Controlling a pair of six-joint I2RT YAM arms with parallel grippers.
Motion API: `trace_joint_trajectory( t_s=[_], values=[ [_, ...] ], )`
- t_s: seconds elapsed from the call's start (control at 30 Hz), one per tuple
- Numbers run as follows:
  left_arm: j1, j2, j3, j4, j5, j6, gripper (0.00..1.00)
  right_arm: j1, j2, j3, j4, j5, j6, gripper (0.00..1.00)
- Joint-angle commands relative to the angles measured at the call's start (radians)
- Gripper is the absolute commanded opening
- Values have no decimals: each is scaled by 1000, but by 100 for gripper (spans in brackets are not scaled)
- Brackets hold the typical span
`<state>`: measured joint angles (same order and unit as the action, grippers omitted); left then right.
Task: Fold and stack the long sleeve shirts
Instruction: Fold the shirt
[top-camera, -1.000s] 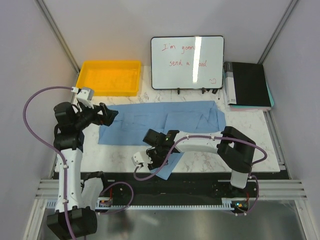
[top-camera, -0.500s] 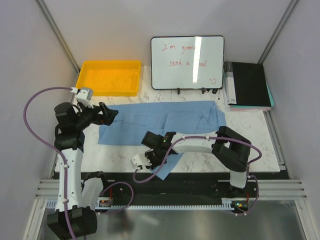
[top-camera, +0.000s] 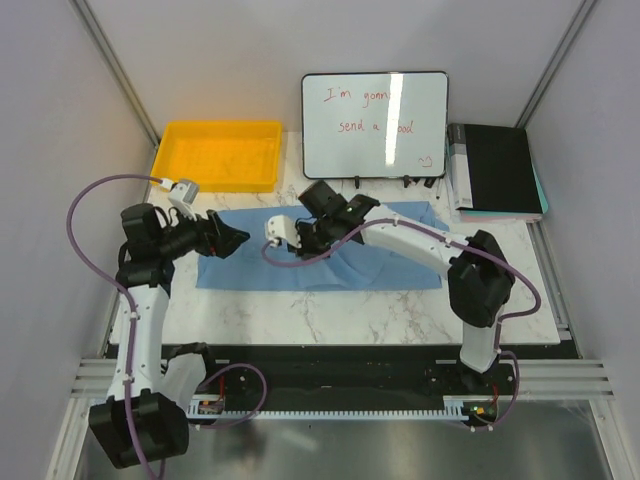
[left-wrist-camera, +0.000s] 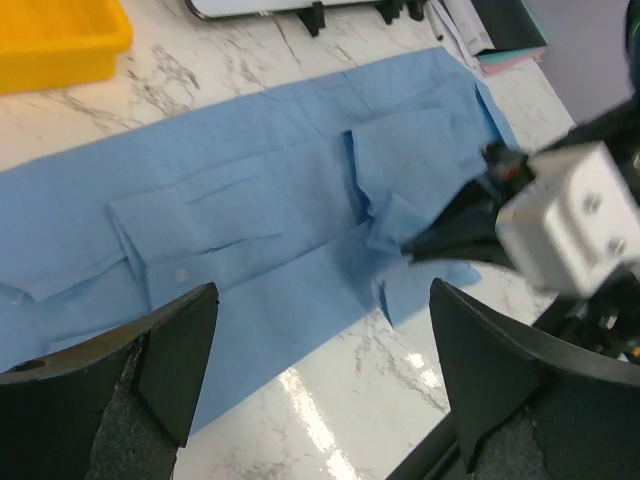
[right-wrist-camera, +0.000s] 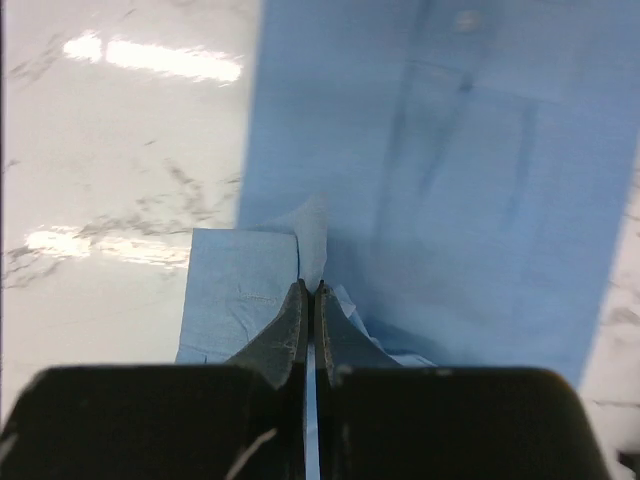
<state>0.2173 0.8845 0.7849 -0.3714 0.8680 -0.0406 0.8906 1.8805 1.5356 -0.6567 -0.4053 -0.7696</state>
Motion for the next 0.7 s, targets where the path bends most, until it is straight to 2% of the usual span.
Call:
trace_joint_trajectory(
  t_s=[0.0, 0.2, 0.3, 0.67],
  values=[
    [-79, 66, -29, -9, 97, -76, 93, -47, 29, 151, -21, -3, 55, 0],
    [-200, 168, -50, 17, 40, -96, 94, -78, 95, 274, -8, 0, 101, 0],
    [-238, 218, -62, 90, 28, -148, 99, -78, 97, 290, 0, 2, 107, 0],
    [-314, 415, -61, 305, -75, -248, 99, -87, 62, 296, 20, 0, 138, 0]
  ],
)
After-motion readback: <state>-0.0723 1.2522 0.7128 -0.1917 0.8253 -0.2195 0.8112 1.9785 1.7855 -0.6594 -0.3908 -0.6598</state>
